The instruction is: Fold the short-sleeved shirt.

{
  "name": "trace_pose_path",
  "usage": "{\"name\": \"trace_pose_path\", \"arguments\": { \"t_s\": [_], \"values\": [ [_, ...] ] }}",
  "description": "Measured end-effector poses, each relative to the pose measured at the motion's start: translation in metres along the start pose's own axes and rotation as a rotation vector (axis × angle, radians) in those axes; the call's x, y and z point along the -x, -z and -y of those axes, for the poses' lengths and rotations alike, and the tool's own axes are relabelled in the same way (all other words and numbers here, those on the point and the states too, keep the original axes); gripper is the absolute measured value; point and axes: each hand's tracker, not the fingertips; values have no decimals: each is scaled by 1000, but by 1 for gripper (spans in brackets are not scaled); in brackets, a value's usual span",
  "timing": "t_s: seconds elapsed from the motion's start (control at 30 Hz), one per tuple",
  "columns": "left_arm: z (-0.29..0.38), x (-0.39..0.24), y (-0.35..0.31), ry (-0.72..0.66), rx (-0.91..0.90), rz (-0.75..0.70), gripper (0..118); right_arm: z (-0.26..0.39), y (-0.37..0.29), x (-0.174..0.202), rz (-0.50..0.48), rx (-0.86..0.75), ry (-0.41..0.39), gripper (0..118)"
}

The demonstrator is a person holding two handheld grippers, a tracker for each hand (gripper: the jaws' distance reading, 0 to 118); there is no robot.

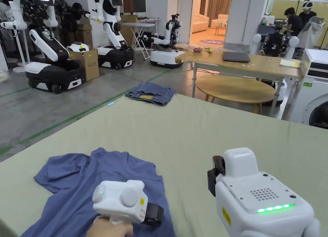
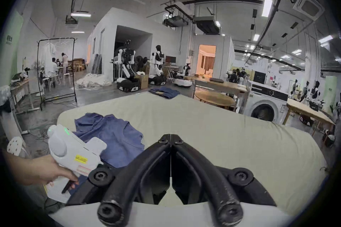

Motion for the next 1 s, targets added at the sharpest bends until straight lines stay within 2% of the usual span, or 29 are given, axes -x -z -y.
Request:
{"name": "trace_pose_path", "arguments": {
  "t_s": [0.07,0.1,0.17,0.2,0.23,0.3,0.33,0.37,0.43,0.47,0.67,0.83,0.9,1.0],
  "values": [
    [8,-6,11,96,-4,-110,118,6,-2,-6,1,8,4,0],
    [9,-7,10,113,-42,-102,118,9,-3,-8,9,12,1,0],
    [9,-3,-1,52,-49,-68,115,14,-7,-15,14,17,0,0],
    [11,2,-8,66,-76,-53,100,16,-9,-19,15,21,1,0],
    [12,5,-16,81,-117,-54,71,17,-11,-22,20,23,2,0],
    [15,18,-24,36,-127,-45,35,19,-19,-32,30,25,18,0],
    [15,21,-25,8,-128,-30,5,20,-22,-36,37,25,31,0],
    [13,21,-28,-10,-132,-28,0,21,-27,-43,43,28,51,0],
    [14,10,-38,8,-149,-36,0,23,-37,-56,62,28,89,0],
    [14,0,-46,58,-184,-62,0,24,-45,-65,76,29,106,0],
    [-5,-88,-95,134,-323,109,0,32,-104,-120,187,7,115,0],
    [-17,-219,-126,290,-401,313,0,41,-169,-178,338,-9,116,0],
    [-20,-287,-133,373,-412,425,0,44,-195,-203,398,2,116,0],
    [-11,-390,-137,519,-395,517,0,51,-235,-239,505,9,108,0]
  ]
}}
